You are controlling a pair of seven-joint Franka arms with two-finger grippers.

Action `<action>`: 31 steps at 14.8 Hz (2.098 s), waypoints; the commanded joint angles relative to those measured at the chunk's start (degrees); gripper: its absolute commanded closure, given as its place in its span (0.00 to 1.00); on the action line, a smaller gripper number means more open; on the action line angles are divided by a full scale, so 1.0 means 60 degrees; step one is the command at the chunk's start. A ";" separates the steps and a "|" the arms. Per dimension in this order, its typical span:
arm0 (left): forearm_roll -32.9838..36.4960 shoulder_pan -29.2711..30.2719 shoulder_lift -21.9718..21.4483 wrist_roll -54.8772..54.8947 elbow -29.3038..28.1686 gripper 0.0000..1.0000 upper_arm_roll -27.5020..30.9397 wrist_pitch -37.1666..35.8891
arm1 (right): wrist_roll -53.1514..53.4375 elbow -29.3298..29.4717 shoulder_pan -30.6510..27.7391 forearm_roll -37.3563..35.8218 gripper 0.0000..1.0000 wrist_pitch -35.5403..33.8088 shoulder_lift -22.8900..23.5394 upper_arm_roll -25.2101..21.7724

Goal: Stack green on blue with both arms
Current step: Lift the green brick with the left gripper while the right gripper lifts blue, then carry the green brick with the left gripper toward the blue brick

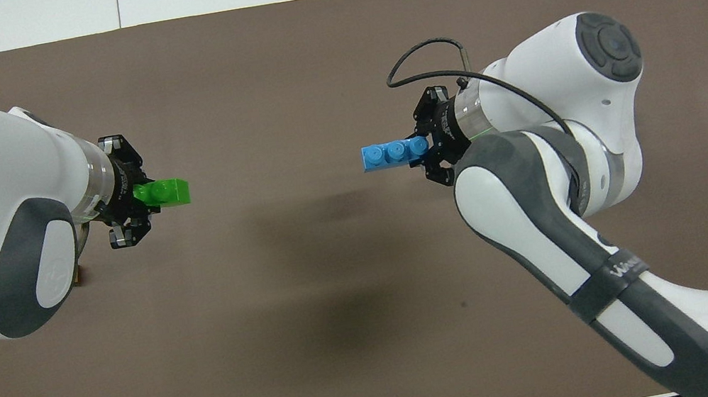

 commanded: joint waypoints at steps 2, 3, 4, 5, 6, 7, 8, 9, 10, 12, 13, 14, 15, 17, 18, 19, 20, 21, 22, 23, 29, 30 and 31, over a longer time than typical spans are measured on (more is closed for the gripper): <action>0.0766 -0.0691 -0.0267 -0.0804 -0.0265 1.00 0.0108 -0.0133 | -0.0023 -0.1368 0.0693 0.0135 1.00 0.1367 -0.0372 -0.0012; 0.0929 -0.0896 -0.0325 -0.1023 -0.0337 1.00 0.0108 -0.0075 | -0.0023 -0.1413 0.0825 0.0150 1.00 0.1500 -0.0314 -0.0012; 0.0960 -0.1087 -0.0369 -0.1156 -0.0483 1.00 0.0108 -0.0031 | -0.0023 -0.1443 0.0899 0.0164 1.00 0.1588 -0.0226 -0.0012; 0.1003 -0.1335 -0.0413 -0.1317 -0.0644 1.00 0.0123 0.0013 | -0.0009 -0.1573 0.1175 0.0164 1.00 0.1763 -0.0109 -0.0012; 0.1105 -0.1483 -0.0399 -0.1536 -0.0689 1.00 0.0108 0.0071 | 0.0049 -0.1821 0.1482 0.0164 1.00 0.2258 -0.0064 -0.0012; 0.1150 -0.1702 -0.0341 -0.1843 -0.0719 1.00 0.0123 0.0188 | 0.0123 -0.2012 0.1572 0.0164 1.00 0.2712 0.0009 -0.0012; 0.1237 -0.1936 -0.0282 -0.2107 -0.0791 1.00 0.0108 0.0305 | 0.0196 -0.2072 0.1573 0.0179 1.00 0.2804 0.0096 -0.0012; 0.1369 -0.2083 -0.0282 -0.2385 -0.0908 1.00 0.0108 0.0437 | 0.0197 -0.2087 0.1559 0.0179 1.00 0.2819 0.0155 -0.0012; 0.1384 -0.2172 -0.0282 -0.2678 -0.1025 1.00 0.0108 0.0598 | 0.0255 -0.2145 0.1558 0.0179 1.00 0.2863 0.0156 -0.0012; 0.1385 -0.2406 -0.0267 -0.2885 -0.1100 1.00 0.0108 0.0716 | 0.0387 -0.2379 0.1573 0.0179 1.00 0.3125 0.0185 -0.0012; 0.1385 -0.2465 -0.0253 -0.3118 -0.1143 1.00 0.0108 0.0847 | 0.0387 -0.2511 0.1573 0.0179 1.00 0.3402 0.0200 -0.0012; 0.1385 -0.2480 -0.0224 -0.3396 -0.1274 1.00 0.0094 0.1066 | 0.0387 -0.2570 0.1573 0.0179 1.00 0.3521 0.0258 -0.0012; 0.1385 -0.2640 -0.0223 -0.3616 -0.1435 1.00 0.0093 0.1344 | 0.0387 -0.2585 0.1573 0.0179 1.00 0.3522 0.0302 -0.0012; 0.1385 -0.2860 0.0009 -0.3939 -0.1554 1.00 0.0093 0.1638 | 0.0387 -0.2600 0.1573 0.0194 1.00 0.3537 0.0346 -0.0012; 0.1385 -0.3035 0.0156 -0.4144 -0.1525 1.00 0.0108 0.1755 | 0.0401 -0.2615 0.1573 0.0194 1.00 0.3551 0.0390 -0.0012; 0.1399 -0.3124 0.0230 -0.4291 -0.1525 1.00 0.0108 0.1844 | 0.0402 -0.2629 0.1573 0.0339 1.00 0.3668 0.0434 -0.0012; 0.1385 -0.3139 0.0274 -0.4350 -0.1525 1.00 0.0108 0.1873 | 0.0358 -0.2687 0.1573 0.0674 1.00 0.3857 0.0449 -0.0012; 0.1399 -0.3140 0.0289 -0.4423 -0.1525 1.00 0.0108 0.1946 | 0.0343 -0.2717 0.1573 0.0793 1.00 0.3932 0.0449 -0.0012; 0.1399 -0.3183 0.0362 -0.4598 -0.1525 1.00 0.0108 0.2005 | 0.0343 -0.2717 0.1573 0.0794 1.00 0.3947 0.0449 -0.0012; 0.1399 -0.3358 0.0421 -0.4759 -0.1525 1.00 0.0108 0.2093 | 0.0343 -0.2717 0.1573 0.0794 1.00 0.3947 0.0449 -0.0012; 0.1941 -0.3856 0.1167 -0.5932 -0.1203 1.00 0.0108 0.2635 | 0.0314 -0.2746 0.1588 0.0794 1.00 0.4123 0.0610 -0.0012; 0.1941 -0.4075 0.1357 -0.5976 -0.1072 1.00 0.0123 0.2635 | 0.0299 -0.2848 0.1588 0.0794 1.00 0.4224 0.0610 -0.0012; 0.1956 -0.4150 0.1605 -0.6122 -0.0896 1.00 0.0123 0.2635 | 0.0285 -0.2893 0.1588 0.0794 1.00 0.4312 0.0610 -0.0012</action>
